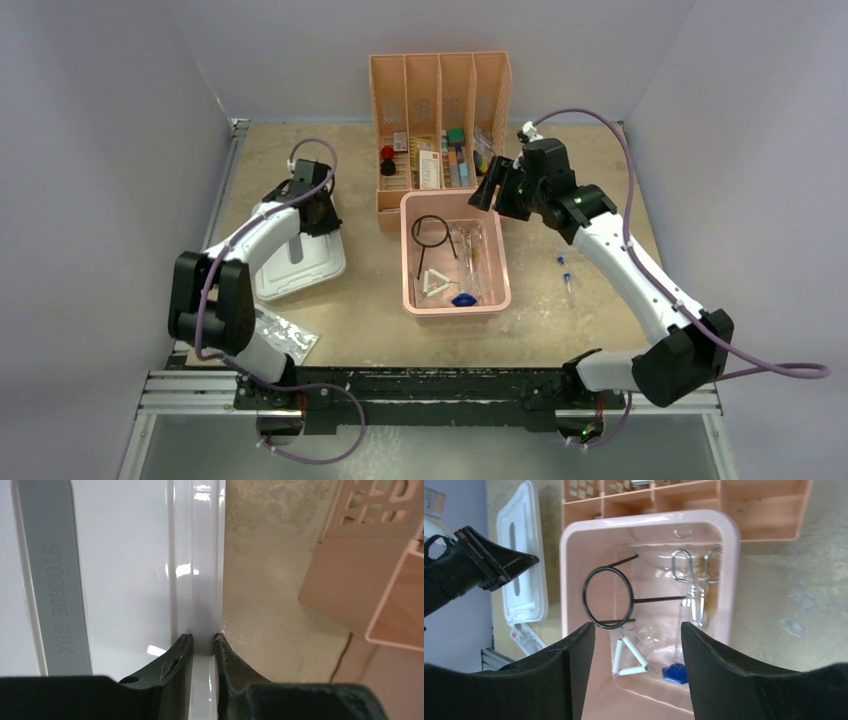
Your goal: Organize the chemistry lab equipment
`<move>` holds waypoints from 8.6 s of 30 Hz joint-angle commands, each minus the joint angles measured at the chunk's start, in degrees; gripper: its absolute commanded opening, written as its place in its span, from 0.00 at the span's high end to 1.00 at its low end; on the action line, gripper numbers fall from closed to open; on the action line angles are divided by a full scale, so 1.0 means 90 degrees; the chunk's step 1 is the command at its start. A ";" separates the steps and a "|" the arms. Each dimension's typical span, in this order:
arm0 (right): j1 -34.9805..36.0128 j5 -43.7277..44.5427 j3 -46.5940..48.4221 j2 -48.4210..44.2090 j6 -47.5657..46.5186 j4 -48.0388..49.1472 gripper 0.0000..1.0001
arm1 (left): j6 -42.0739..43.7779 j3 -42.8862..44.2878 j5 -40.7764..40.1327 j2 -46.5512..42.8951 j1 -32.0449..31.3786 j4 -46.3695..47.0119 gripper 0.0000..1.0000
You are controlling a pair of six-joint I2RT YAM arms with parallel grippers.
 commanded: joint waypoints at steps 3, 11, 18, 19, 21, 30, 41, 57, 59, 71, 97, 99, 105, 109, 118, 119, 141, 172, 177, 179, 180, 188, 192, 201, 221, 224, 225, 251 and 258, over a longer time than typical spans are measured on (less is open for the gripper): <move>0.0540 -0.0377 0.0702 0.0347 -0.0055 0.0617 0.33 | -0.0541 -0.0669 0.0775 -0.1288 0.0001 0.0844 0.94; 0.1229 -0.0727 0.1349 0.1254 0.0167 0.0999 0.34 | -0.0991 -0.1233 0.1857 -0.2368 0.0007 0.1337 0.95; 0.2013 -0.0472 0.2855 0.2760 0.0154 0.0966 0.36 | -0.1023 -0.1698 0.2098 -0.3174 0.0004 0.1713 0.96; 0.2103 -0.0373 0.3025 0.2946 0.0182 0.0933 0.35 | -0.1042 -0.1754 0.2152 -0.3255 0.0006 0.1748 0.96; 0.2187 -0.0333 0.3348 0.3281 0.0333 0.0889 0.35 | -0.1099 -0.1873 0.2228 -0.3433 0.0006 0.1845 0.96; 0.2410 -0.0382 0.4403 0.4397 0.1096 0.0627 0.35 | -0.1246 -0.2049 0.2377 -0.3767 0.0006 0.1900 0.96; 0.2481 -0.0607 0.4957 0.5151 0.1443 0.0508 0.34 | -0.1210 -0.2026 0.2488 -0.3862 0.0004 0.1835 0.96; 0.2472 -0.0783 0.4357 0.4820 0.2198 0.1243 0.90 | -0.1225 -0.2003 0.2457 -0.4258 0.0002 0.1576 0.86; 0.2450 -0.0704 0.4282 0.4646 0.2034 0.1341 0.94 | -0.1226 -0.1862 0.2425 -0.4247 0.0007 0.1454 0.74; 0.1779 -0.1314 0.4040 0.2823 0.1111 0.0886 1.00 | -0.1220 0.1595 0.2360 -0.3810 0.0016 -0.0095 0.33; -0.1123 -0.5045 -0.0157 -0.0223 0.2484 0.2330 1.00 | -0.2724 -0.0222 0.2842 -0.2866 -0.0850 0.1431 0.30; -0.1248 -0.4897 -0.0291 -0.0352 0.2371 0.2175 1.00 | -0.2793 -0.0176 0.2523 -0.2664 -0.1128 0.1383 0.33; -0.1619 -0.4905 -0.0809 -0.0568 0.2245 0.2098 1.00 | -0.3083 -0.0311 0.1814 -0.2540 -0.1386 0.1449 0.36; -0.1804 -0.4914 -0.1101 -0.0614 0.2134 0.2102 1.00 | -0.3011 -0.0475 0.1807 -0.2509 -0.1398 0.1486 0.35; -0.2114 -0.4730 -0.1516 -0.0569 0.1317 0.1409 0.80 | -0.2704 -0.0615 0.2104 -0.2134 -0.1458 0.1451 0.36; -0.2155 -0.4591 -0.1536 -0.0578 0.1189 0.1287 0.76 | -0.2723 -0.0658 0.2149 -0.2104 -0.1467 0.1510 0.34; -0.2325 -0.2453 -0.1026 -0.0518 -0.1057 -0.0069 0.34 | -0.2812 -0.0878 0.3003 -0.1543 -0.1478 0.2082 0.30; -0.1014 -0.0154 -0.0682 0.0076 -0.1917 -0.1195 0.37 | -0.2886 -0.0673 0.2738 -0.1314 -0.1507 0.2132 0.31; -0.1015 -0.0425 -0.0751 0.0158 -0.1927 -0.1148 0.40 | -0.2918 -0.0658 0.2790 -0.1193 -0.1526 0.2085 0.32; -0.1014 -0.0474 -0.0794 0.0195 -0.1902 -0.1086 0.42 | -0.2907 -0.0645 0.2786 -0.1161 -0.1535 0.2032 0.32; -0.1015 -0.0532 -0.0814 0.0222 -0.1898 -0.1070 0.43 | -0.2899 -0.0634 0.2785 -0.1138 -0.1541 0.2002 0.32; -0.1017 -0.1766 -0.1304 0.0451 -0.1555 -0.0532 0.57 | -0.2607 -0.0600 0.2209 -0.0999 -0.1633 0.1431 0.39; -0.1015 -0.2323 -0.1568 0.0508 -0.1319 -0.0162 0.63 | -0.2391 -0.0630 0.1567 -0.1067 -0.1644 0.1075 0.47; -0.0452 -0.2967 -0.1631 0.0847 -0.0819 0.0566 0.73 | -0.2084 -0.0487 0.0113 -0.1399 -0.1634 0.0068 0.55; 0.0494 -0.0876 -0.0436 0.0591 -0.0270 -0.0010 0.43 | -0.1386 0.0018 -0.0925 -0.2015 -0.1566 -0.0833 0.45; 0.0483 -0.0333 -0.0008 0.0294 -0.0457 -0.0399 0.39 | -0.1141 0.0443 -0.0917 -0.2090 -0.1566 -0.1005 0.39; 0.0474 -0.0149 0.0133 0.0211 -0.0495 -0.0540 0.38 | -0.1072 0.0580 -0.0877 -0.2119 -0.1566 -0.1038 0.38; -0.2017 0.2438 -0.2310 -0.0295 -0.0114 -0.1674 0.35 | -0.0511 0.0719 0.1870 -0.3164 -0.1569 0.0849 0.36; -0.2321 0.1914 -0.2860 0.0213 -0.0487 -0.0688 0.35 | -0.0435 0.0939 0.2208 -0.2954 -0.1575 0.0895 0.35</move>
